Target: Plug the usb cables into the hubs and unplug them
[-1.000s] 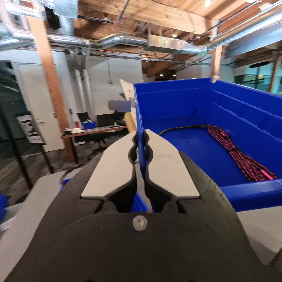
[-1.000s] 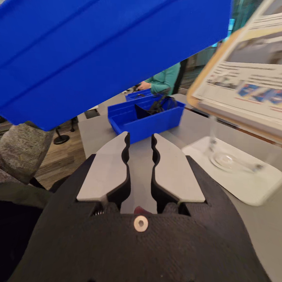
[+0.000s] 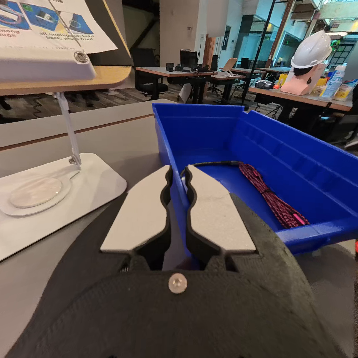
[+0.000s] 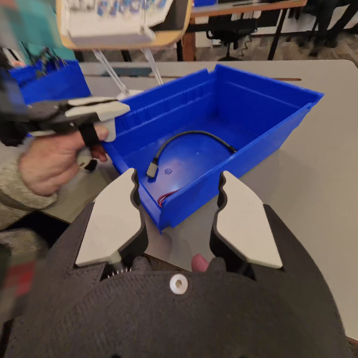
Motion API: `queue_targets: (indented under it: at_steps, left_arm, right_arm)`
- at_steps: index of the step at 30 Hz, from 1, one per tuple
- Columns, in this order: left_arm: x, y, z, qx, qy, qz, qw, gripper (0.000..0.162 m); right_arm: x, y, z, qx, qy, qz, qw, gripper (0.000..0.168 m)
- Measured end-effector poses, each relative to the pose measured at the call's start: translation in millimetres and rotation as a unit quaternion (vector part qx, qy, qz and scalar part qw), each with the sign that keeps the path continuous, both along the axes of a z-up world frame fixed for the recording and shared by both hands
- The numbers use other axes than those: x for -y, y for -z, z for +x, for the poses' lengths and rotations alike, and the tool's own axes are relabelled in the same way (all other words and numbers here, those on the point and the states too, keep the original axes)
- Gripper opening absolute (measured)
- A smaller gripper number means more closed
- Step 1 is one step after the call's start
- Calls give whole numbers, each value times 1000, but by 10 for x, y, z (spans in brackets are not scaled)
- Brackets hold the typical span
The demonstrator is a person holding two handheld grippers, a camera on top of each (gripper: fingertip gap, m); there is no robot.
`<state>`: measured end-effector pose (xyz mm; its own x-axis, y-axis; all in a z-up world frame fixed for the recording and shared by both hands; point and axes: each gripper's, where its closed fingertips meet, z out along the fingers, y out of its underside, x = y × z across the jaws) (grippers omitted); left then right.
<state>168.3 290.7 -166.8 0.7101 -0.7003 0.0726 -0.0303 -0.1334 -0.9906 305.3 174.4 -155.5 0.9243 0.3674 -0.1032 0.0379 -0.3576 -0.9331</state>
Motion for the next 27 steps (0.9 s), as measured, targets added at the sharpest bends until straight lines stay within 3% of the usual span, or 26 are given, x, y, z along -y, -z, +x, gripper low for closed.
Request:
queue_targets:
  at_steps: [3,13,20,27]
  left_arm:
    - [118,28,113,11,22,-17,1000,16]
    - [545,38,588,22,157,-45,986,41]
    - [486,-118,235,19,148,-16,989,37]
    - [363,157,-483,-42,121,-23,991,16]
  right_arm:
    - [-96,204,106,51,40,-21,998,78]
    - [-660,333,1075,114,133,-46,984,7]
    - [-1155,335,1321,118,94,-65,986,4]
    - [-1686,349,1550,103,74,-62,990,4]
